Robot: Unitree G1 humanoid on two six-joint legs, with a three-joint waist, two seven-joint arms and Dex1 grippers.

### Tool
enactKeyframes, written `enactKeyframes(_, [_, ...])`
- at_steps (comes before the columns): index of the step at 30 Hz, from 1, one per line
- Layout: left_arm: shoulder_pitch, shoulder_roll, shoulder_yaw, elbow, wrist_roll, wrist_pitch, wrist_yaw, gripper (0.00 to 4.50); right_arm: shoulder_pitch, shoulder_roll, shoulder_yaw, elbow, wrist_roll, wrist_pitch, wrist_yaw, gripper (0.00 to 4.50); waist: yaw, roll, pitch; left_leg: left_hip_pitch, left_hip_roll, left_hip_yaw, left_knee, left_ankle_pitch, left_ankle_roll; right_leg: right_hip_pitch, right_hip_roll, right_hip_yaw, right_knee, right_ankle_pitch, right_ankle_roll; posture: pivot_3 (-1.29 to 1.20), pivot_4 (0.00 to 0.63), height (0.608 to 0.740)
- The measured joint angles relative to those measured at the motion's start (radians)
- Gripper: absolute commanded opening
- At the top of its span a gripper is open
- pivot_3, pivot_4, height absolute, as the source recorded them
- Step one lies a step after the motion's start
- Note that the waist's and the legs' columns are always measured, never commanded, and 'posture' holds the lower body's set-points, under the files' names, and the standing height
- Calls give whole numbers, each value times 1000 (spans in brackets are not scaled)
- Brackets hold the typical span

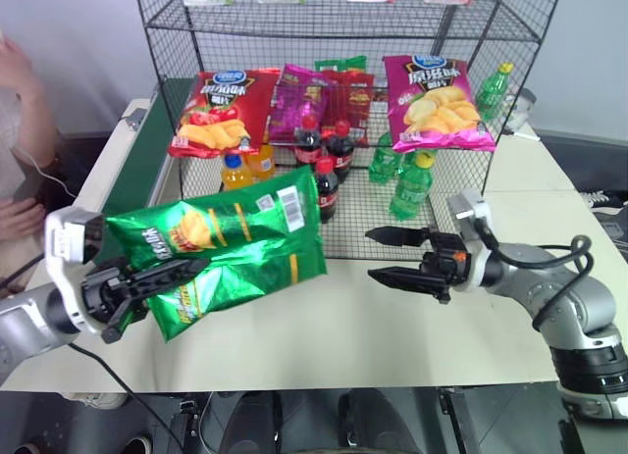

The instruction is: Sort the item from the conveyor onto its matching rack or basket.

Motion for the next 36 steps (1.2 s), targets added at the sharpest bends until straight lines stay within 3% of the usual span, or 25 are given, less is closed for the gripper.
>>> enactKeyframes(8, [-161, -71, -81, 49, -9, 122, -28, 38, -8, 43, 3, -8, 70, 79, -13, 4500, -1, 0, 0, 0, 0, 0, 0, 0, 0, 0, 0, 0, 0, 0, 0, 0, 150, 739])
enactKeyframes(19, [-257, -182, -178, 62, 32, 183, -35, 38, -34, 48, 86, -20, 131, 192, 73, 4500, 4, 0, 0, -1, 0, 0, 0, 0, 0, 0, 0, 0, 0, 0, 0, 0, 150, 739])
enactKeyframes(28, [-262, -211, -195, 61, 88, 187, -51, 38, -63, 50, 112, -22, 140, 245, 83, 4500, 2, 0, 0, -1, 0, 0, 0, 0, 0, 0, 0, 0, -1, 0, 0, 0, 150, 739])
enactKeyframes(31, [-262, -229, -203, 61, 114, 183, -52, 0, -63, 50, 126, -22, 139, 248, 89, 3683, 3, 0, 0, -1, 0, 0, 0, 0, 0, 0, 0, 0, -1, 0, 0, 0, 150, 739])
enactKeyframes(36, [-262, -248, -219, 58, 164, 167, -59, 0, -64, 61, 142, -22, 140, 264, 72, 1134, 4, 0, 0, -1, 0, 0, 0, 0, 0, 0, 0, 0, -1, 0, 0, 0, 150, 739])
